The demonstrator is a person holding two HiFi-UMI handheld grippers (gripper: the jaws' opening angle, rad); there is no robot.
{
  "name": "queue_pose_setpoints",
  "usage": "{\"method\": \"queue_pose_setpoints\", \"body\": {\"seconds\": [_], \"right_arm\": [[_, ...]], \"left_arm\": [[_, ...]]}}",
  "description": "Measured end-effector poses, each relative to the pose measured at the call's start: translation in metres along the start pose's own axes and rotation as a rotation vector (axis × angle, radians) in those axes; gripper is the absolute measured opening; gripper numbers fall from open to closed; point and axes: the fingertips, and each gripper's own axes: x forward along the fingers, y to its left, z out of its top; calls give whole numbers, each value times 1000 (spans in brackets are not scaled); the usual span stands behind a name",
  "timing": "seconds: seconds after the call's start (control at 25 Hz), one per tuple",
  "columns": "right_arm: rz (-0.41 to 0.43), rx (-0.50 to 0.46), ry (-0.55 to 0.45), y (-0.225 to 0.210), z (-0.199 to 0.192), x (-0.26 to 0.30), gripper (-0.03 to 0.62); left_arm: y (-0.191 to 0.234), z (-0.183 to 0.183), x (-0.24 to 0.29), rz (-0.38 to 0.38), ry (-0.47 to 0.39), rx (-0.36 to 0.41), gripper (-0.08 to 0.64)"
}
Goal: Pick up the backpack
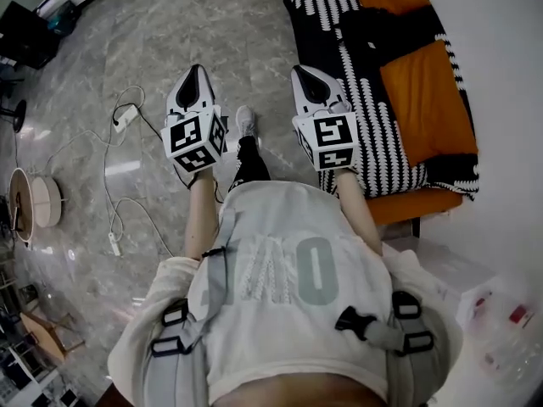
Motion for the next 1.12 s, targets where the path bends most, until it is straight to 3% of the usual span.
{"method": "queue_pose_setpoints", "body": {"seconds": [0.16, 0.44, 0.64, 0.84, 1.12], "right_arm": [[-42, 21, -6, -27, 4, 23, 6], [-35, 40, 20, -49, 16, 101, 6], [-15, 59, 22, -67, 39, 175, 6], [6, 88, 17, -85, 62, 257, 6], [20, 123, 10, -111, 80, 352, 6]], "left_arm": [[-2, 10, 44, -29, -19, -23, 18], [6, 10, 125, -88, 24, -35, 18], [18, 32, 199, -141, 21, -27, 18], [46, 55, 274, -180, -9, 13, 19], [92, 71, 366, -164, -24, -5, 18]]}}
